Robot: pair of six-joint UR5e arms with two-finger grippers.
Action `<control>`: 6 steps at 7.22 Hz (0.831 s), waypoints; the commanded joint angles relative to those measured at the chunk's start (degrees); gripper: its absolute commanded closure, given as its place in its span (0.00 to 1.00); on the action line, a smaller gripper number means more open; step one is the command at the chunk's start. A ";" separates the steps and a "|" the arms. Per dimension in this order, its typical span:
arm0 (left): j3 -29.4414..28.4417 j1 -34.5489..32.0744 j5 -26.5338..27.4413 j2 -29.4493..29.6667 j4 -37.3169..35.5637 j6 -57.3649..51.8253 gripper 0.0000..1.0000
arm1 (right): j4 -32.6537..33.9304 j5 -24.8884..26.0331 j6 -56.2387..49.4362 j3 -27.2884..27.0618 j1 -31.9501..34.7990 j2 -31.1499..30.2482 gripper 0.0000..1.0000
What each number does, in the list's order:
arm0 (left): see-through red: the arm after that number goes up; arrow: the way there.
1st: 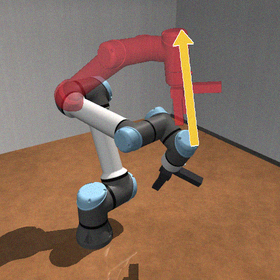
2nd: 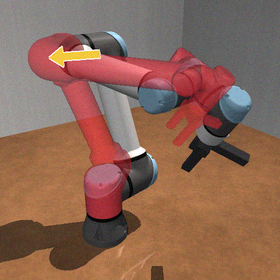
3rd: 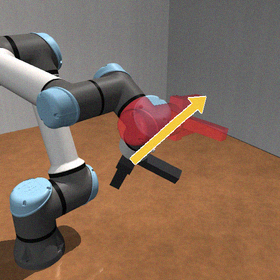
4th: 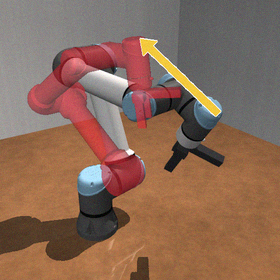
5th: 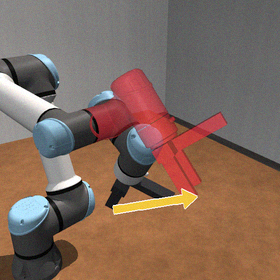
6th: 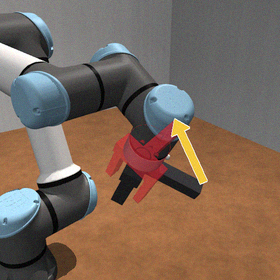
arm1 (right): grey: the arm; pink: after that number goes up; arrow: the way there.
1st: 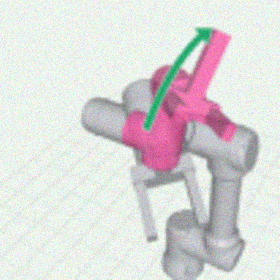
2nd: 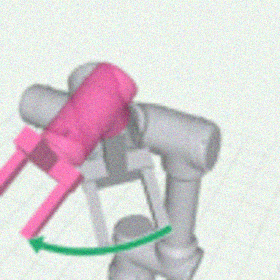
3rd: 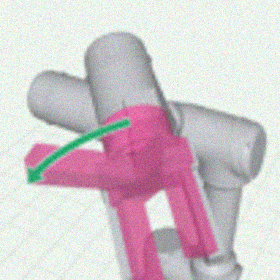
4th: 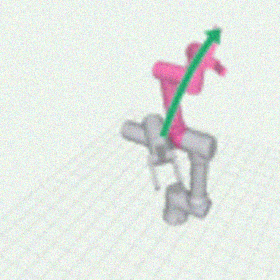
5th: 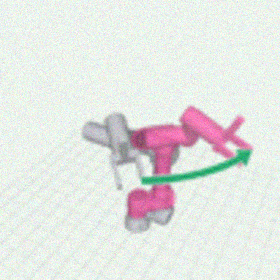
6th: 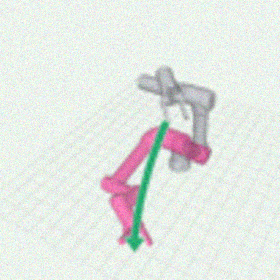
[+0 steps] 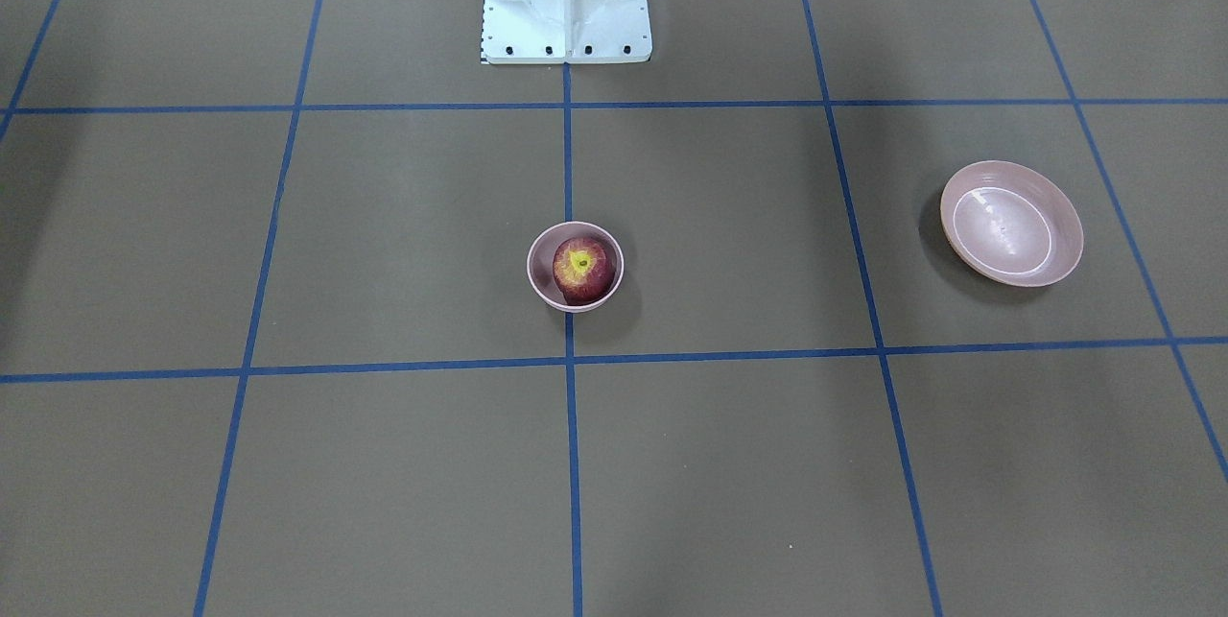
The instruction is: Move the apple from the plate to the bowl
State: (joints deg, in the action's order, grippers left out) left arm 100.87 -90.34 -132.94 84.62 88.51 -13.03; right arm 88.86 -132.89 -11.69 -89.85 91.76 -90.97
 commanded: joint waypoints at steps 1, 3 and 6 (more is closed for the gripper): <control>0.12 -0.01 0.23 -0.07 0.00 0.19 0.01 | 0.00 0.00 0.00 0.02 0.00 0.00 0.00; 0.12 -0.01 0.23 -0.07 0.00 0.11 0.02 | 0.00 0.00 0.00 0.20 0.00 0.00 0.00; 0.12 -0.01 0.23 -0.07 0.00 0.11 0.01 | 0.00 -0.35 0.00 0.64 0.00 0.00 0.00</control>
State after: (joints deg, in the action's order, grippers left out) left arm 100.98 -90.35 -132.71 84.55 88.50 -12.92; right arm 88.86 -133.11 -11.69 -89.46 91.76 -90.97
